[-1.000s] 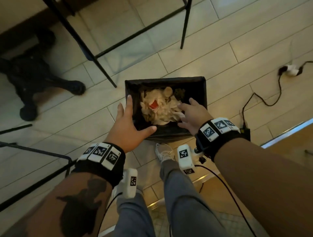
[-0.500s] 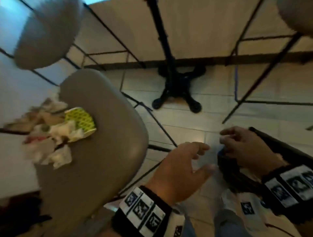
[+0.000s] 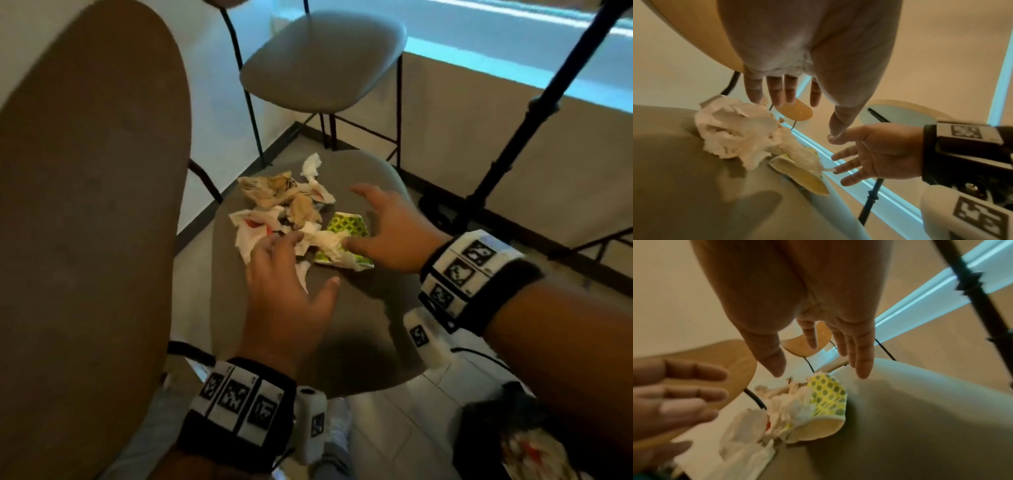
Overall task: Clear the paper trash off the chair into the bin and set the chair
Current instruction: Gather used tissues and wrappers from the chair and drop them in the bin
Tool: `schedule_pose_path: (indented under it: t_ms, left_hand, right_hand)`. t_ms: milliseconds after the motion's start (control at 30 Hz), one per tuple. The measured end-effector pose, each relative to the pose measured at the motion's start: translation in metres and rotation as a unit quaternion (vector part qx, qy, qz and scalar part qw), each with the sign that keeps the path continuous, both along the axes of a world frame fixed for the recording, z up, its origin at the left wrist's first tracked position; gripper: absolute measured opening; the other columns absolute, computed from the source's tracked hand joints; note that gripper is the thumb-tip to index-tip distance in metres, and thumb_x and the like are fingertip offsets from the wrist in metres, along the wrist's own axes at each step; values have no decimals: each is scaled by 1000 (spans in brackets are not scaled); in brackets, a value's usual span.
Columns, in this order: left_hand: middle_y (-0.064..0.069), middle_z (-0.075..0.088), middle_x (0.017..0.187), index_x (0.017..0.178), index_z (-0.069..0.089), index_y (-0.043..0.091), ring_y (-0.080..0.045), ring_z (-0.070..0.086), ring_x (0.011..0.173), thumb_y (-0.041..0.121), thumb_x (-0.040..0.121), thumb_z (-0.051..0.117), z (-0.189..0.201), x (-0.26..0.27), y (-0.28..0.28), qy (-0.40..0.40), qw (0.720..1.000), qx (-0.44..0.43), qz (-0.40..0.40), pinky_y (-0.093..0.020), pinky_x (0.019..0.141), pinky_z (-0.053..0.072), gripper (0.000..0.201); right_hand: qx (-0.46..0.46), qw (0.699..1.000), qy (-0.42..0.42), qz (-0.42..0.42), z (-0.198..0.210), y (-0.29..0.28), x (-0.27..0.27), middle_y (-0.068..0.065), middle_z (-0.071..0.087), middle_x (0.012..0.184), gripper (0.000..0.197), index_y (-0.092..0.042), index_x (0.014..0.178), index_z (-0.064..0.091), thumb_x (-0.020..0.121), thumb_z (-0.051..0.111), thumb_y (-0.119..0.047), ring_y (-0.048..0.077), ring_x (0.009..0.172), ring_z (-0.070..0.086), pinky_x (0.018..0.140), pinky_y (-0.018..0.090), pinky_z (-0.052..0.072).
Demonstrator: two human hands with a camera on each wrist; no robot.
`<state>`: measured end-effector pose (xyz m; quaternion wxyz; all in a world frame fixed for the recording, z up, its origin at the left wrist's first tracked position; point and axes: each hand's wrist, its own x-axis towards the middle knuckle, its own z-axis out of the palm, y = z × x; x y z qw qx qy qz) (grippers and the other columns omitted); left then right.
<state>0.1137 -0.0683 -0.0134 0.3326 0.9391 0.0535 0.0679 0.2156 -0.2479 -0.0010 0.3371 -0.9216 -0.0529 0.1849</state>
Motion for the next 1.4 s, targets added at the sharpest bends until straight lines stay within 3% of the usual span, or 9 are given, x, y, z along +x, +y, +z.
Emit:
schedule_pose_path:
  t_ms: [133,267,533,633,833,1100,1200,1300,1400]
  left_hand:
    - [4,-5,169,154,12,47,-37,4,157,51,69,87,-9,22,17,137,988,44,52,-58,123,25,114]
    - [3,-20,168,153,8,57,-43,-6,157,52,67,88,-25,37,26,205,976,42,54,-62,124,21,118]
    - [-2,16,164,127,49,41,-35,43,140,17,82,81,-35,44,33,114,985,97,84,-43,100,54,60]
    - [-7,27,159,124,57,33,-32,49,134,13,86,77,-35,42,38,80,985,123,96,-29,92,47,47]
    - [-6,31,152,117,63,30,-27,59,117,20,89,77,-27,46,38,103,982,75,138,-26,77,43,33]
    - [-6,36,151,103,54,43,-9,39,112,24,89,78,2,18,29,44,996,23,68,-7,72,29,33]
    - [-5,39,147,98,55,42,-14,49,117,28,86,82,13,2,28,22,999,9,40,-10,78,38,33]
    - [-2,39,144,102,64,33,-23,55,121,30,84,83,18,-10,23,20,999,5,24,-25,86,53,27]
    - [-1,38,146,103,63,35,-25,55,123,31,84,82,17,-13,16,39,999,3,15,-27,86,54,27]
  right_hand:
    - [-100,985,-12,141,-9,35,13,7,8,166,98,-61,149,7,78,75,-58,40,150,17,115,59,32]
    - [-199,952,-30,230,-24,47,14,5,9,163,85,-66,146,11,83,67,-59,41,145,24,108,59,42]
    - [-195,949,-54,242,-29,37,6,3,23,155,62,-51,142,39,86,63,-58,34,137,31,104,52,46]
    - [-159,959,-51,228,-27,31,1,0,28,150,57,-51,140,43,86,63,-56,30,134,34,105,50,46]
    - [-94,973,-37,206,-20,16,-8,-5,37,141,54,-49,138,48,87,65,-52,21,129,39,105,40,44]
    - [31,990,-32,133,1,-22,-27,-12,42,133,46,-47,130,54,86,69,-48,10,118,46,98,33,50]
    - [65,992,-43,103,5,-35,-34,-14,44,130,40,-50,123,55,85,70,-46,9,115,49,93,29,50]
    - [55,995,-37,81,-2,-43,-41,-12,45,131,42,-46,126,58,85,70,-46,9,115,49,92,28,49]
    - [52,995,-33,77,-10,-47,-48,-11,46,132,44,-46,127,57,85,70,-47,10,115,49,92,29,50]
